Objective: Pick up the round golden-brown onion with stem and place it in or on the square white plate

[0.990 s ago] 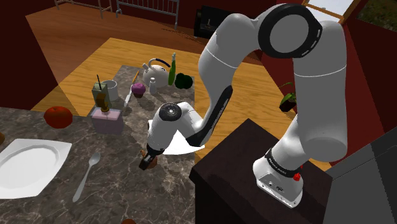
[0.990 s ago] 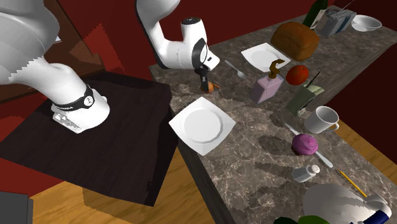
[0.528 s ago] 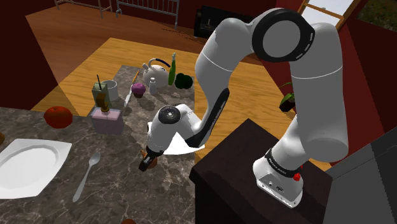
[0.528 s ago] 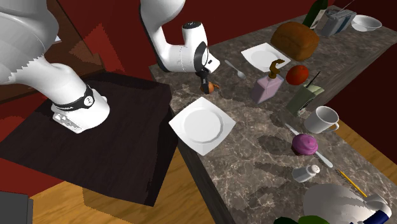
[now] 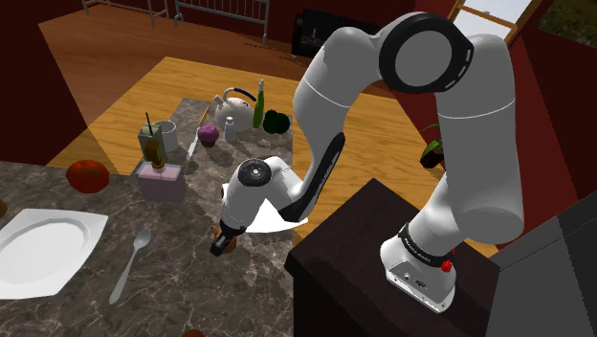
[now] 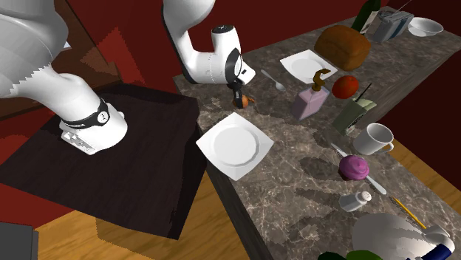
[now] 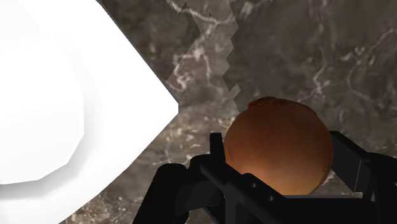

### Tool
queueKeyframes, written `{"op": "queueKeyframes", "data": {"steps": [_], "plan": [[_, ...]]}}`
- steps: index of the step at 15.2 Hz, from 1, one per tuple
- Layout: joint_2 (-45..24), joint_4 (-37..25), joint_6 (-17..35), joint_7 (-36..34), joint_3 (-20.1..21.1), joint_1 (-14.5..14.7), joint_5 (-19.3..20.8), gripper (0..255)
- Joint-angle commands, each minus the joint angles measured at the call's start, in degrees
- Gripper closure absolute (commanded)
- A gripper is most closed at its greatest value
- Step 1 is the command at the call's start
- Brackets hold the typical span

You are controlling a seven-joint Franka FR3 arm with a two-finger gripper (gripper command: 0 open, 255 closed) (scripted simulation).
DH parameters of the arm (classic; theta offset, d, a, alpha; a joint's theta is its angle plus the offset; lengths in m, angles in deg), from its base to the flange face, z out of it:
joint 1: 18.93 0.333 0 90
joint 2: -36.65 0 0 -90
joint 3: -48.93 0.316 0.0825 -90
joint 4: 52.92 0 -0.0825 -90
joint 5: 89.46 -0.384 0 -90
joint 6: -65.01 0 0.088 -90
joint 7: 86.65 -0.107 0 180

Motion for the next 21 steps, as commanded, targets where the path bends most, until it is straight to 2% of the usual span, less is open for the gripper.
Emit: {"op": "queueKeyframes", "data": {"steps": [1,4,21], "plan": [[-0.03,-0.03,0.01,0.0,0.0,0.0,0.0,255],[-0.03,-0.03,0.01,0.0,0.0,0.0,0.0,255],[13.01,7.61,-7.69,15.55,15.91,-13.36,-16.67,255]]}}
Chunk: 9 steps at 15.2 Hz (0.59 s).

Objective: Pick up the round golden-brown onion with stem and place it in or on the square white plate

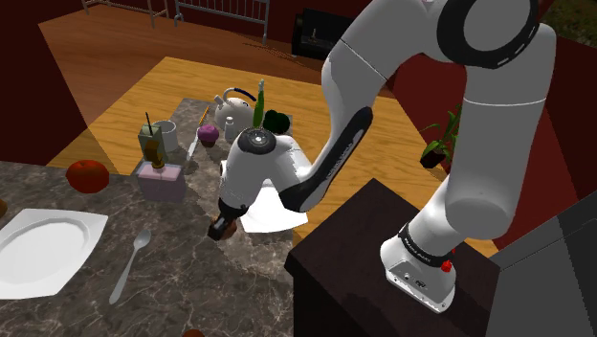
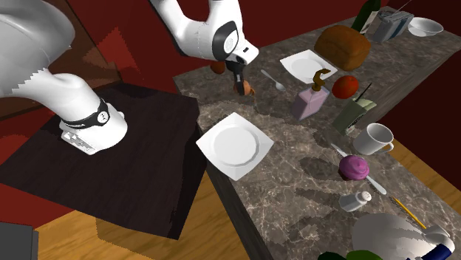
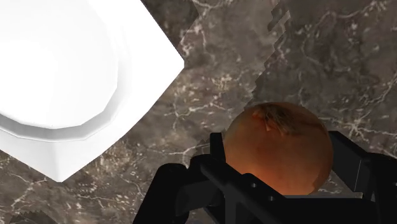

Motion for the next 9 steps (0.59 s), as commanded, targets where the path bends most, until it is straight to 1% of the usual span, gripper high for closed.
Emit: {"op": "queueKeyframes", "data": {"steps": [1,2,3,9], "plan": [[1.67,0.9,-0.82,1.85,2.06,-1.67,-2.28,255],[2.42,1.21,-1.26,2.82,3.1,-2.51,-3.47,255],[2.51,1.25,-1.32,2.94,3.24,-2.62,-3.62,255],[7.25,9.25,3.83,11.98,3.98,-12.9,-5.15,255]]}}
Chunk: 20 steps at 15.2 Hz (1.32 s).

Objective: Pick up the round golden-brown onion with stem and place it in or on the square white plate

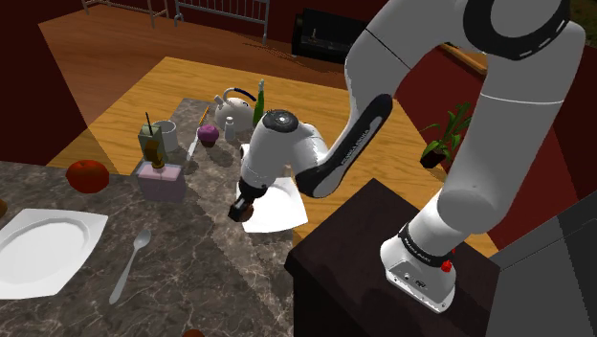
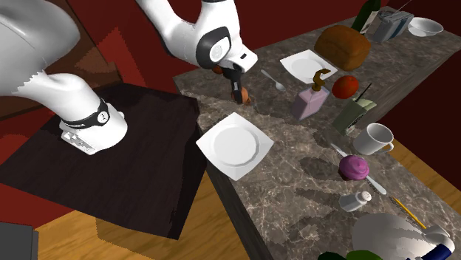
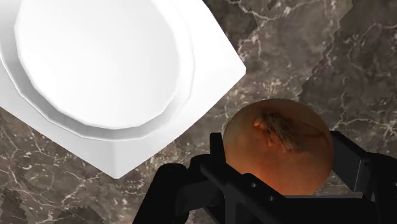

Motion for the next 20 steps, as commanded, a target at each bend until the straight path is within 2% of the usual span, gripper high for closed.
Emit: {"op": "queueKeyframes", "data": {"steps": [1,5,8,9,10,15,20], "plan": [[1.45,2.8,2.03,3.35,0.0,-3.65,-0.25,255],[3.62,6.84,4.55,11.82,1.73,-12.16,-2.73,255],[4.72,9.21,5.88,19.12,4.01,-19.64,-5.19,255],[4.97,9.87,6.2,21.69,4.97,-22.35,-6.09,255],[5.28,10.87,6.62,26.51,6.91,-27.47,-7.82,255],[0.92,8.43,9.97,17.47,-7.19,-15.34,3.06,255],[-3.5,5.66,14.01,9.83,-19.82,-3.86,11.06,255]]}}
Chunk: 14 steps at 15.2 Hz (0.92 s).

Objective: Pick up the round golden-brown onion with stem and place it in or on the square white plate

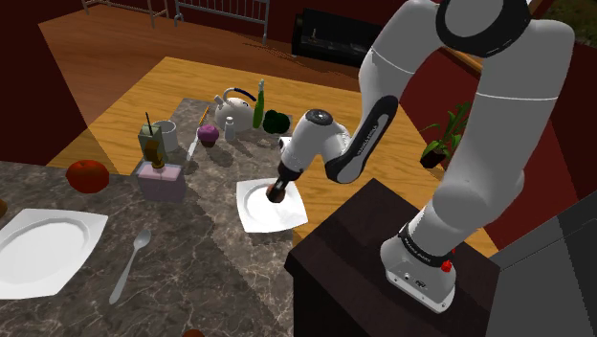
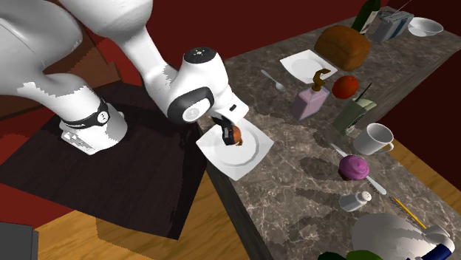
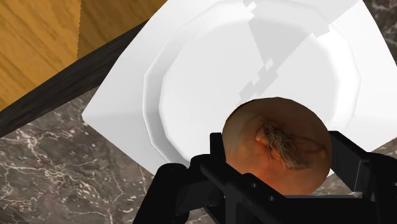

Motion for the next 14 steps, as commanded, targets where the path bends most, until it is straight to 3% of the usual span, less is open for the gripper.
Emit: {"op": "queueKeyframes", "data": {"steps": [1,4,12,13,14], "plan": [[-1.89,-1.16,1.95,-3.15,-5.36,4.9,3.13,255],[-4.37,-2.64,4.56,-6.34,-11.61,10.94,5.72,255],[-4.36,-2.62,4.58,-6.24,-11.64,10.99,5.6,255],[-4.35,-2.63,4.52,-6.17,-11.5,10.85,5.55,0],[-4.34,-2.62,4.52,-6.16,-11.49,10.83,5.55,0]]}}
